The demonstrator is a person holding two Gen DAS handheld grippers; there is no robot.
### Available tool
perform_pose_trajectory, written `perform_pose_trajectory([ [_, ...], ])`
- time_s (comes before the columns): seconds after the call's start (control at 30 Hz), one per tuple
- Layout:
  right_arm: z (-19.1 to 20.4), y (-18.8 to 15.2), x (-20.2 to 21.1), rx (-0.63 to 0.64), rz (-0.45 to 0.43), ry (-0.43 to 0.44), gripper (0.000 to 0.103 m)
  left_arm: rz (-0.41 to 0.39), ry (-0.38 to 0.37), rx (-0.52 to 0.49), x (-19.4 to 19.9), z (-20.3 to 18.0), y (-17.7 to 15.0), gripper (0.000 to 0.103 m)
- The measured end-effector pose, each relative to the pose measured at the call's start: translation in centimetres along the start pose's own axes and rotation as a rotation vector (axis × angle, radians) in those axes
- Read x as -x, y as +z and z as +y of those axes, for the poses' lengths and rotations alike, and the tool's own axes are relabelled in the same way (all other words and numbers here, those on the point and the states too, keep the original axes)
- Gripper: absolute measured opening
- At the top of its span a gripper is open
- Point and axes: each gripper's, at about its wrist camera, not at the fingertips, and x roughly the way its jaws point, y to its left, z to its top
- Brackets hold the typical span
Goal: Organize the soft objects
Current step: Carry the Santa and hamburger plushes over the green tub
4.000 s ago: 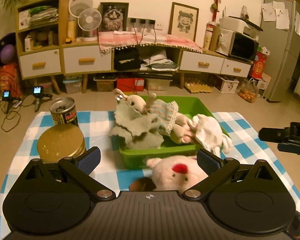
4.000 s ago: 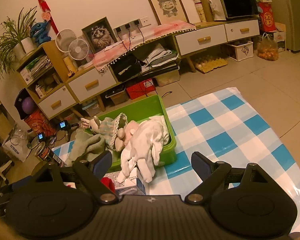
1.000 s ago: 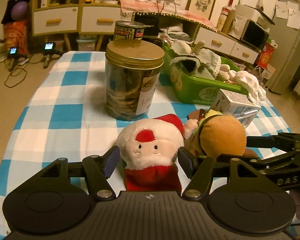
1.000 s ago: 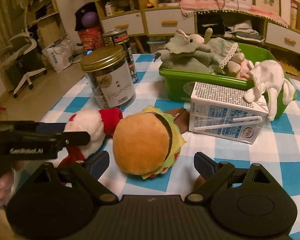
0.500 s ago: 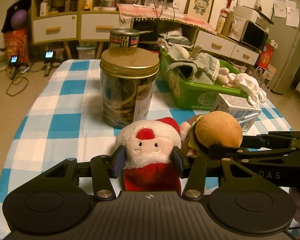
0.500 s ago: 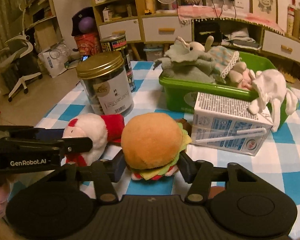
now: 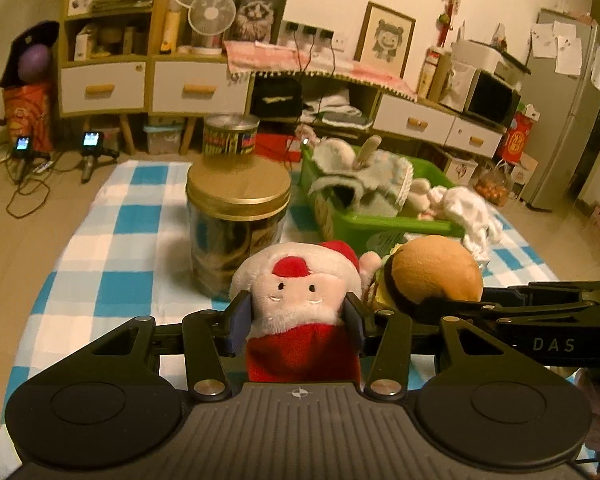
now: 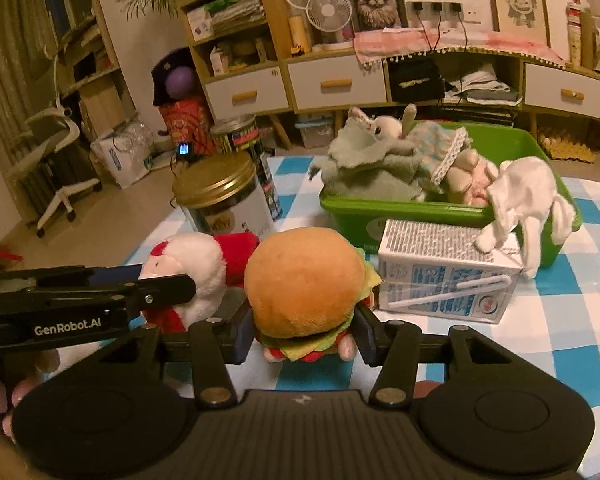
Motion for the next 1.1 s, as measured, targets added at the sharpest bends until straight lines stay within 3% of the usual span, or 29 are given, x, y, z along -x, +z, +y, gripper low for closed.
perform_pose_trajectory([
  [0.33,-2.1,2.3,2.6,-0.089,-0.094,-0.006,0.023,-0.082,-0.037,0.002,0.5,-2.3,3.1,0.049],
  [0.63,-5.5,4.6,4.2,-0.208,-0.178,-0.064,0.023,-0.136,-0.061,0.076,-1.3,-4.7,6.4,0.049],
  [0.9,-9.9,6.9,4.3,-0.346,-0.252,-0.156,0.023,-0.139,-0.065,0.099,-5.3,-8.2,8.5,0.049],
  [1.1,-12.6,8.5,2.7,-0.392,-0.245,-0.206,0.023,-0.116,-0.042,0.026,-9.5,-10.2,10.1,0.049],
])
